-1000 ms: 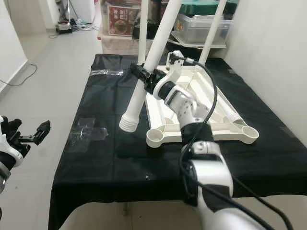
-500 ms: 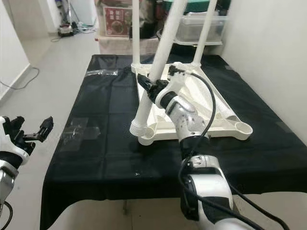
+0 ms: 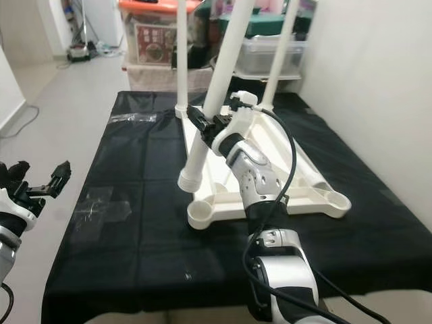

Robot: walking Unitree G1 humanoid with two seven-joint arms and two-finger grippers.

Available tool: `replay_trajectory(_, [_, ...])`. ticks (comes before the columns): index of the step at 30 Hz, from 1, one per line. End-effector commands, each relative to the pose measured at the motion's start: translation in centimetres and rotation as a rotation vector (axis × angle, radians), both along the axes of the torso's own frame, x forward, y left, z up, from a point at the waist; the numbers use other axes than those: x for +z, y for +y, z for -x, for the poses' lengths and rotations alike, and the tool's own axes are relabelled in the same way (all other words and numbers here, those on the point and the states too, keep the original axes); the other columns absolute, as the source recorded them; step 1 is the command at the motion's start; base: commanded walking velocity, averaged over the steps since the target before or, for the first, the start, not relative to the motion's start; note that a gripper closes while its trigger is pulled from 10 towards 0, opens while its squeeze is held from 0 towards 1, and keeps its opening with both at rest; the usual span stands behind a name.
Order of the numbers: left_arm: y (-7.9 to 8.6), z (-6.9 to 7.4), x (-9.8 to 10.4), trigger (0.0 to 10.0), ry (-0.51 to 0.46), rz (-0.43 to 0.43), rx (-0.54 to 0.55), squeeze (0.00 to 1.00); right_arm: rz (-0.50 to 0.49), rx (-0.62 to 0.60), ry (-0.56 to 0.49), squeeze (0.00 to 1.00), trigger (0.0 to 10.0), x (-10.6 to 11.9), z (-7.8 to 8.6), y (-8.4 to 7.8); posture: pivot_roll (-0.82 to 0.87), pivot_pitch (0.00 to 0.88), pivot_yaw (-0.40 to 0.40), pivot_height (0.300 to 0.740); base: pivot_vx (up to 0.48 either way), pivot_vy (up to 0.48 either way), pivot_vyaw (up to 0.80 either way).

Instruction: Building children table

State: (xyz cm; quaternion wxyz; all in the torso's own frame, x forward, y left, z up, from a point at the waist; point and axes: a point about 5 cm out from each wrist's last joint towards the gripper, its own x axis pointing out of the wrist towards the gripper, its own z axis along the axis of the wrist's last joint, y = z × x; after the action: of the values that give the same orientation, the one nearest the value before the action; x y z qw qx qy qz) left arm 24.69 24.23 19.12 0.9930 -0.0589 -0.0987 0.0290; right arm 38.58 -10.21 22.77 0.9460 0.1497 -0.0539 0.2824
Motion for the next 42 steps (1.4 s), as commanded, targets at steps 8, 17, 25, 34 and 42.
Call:
replay_trajectory(8, [-1.9,0.0,-0.2,10.0,-0.004,0.006,-0.080,0.00,0.031,0.037,-0.077,0.00,10.0,0.9,0.4,-0.1,0.04,0.000,-0.061,0.740,0.000,0.000,0.00])
replay_trajectory(17, [-3.6,0.1,-0.6,10.0,-0.003,-0.026,-0.141,0.00,0.160,0.280,-0.136,0.00,10.0,0.6,2.1,0.8,0.03,0.000,-0.065,0.740,0.000,0.000,0.00])
replay_trajectory(25, [-4.2,0.2,-0.8,10.0,0.009,-0.011,-0.138,0.00,0.232,0.377,-0.135,0.00,10.0,-0.2,2.9,0.8,0.04,0.000,-0.072,0.740,0.000,0.000,0.00])
replay_trajectory(34, [-4.0,0.2,-1.0,10.0,0.032,0.010,-0.114,0.00,0.217,0.383,-0.130,0.00,10.0,-0.4,3.2,1.3,0.04,0.000,-0.071,0.740,-0.205,0.000,0.00])
replay_trajectory(42, [-3.3,-0.1,-1.3,10.0,0.045,-0.018,-0.060,0.00,0.211,0.375,-0.132,0.00,10.0,-0.4,3.4,1.0,0.03,0.000,-0.064,0.740,0.000,0.000,0.00])
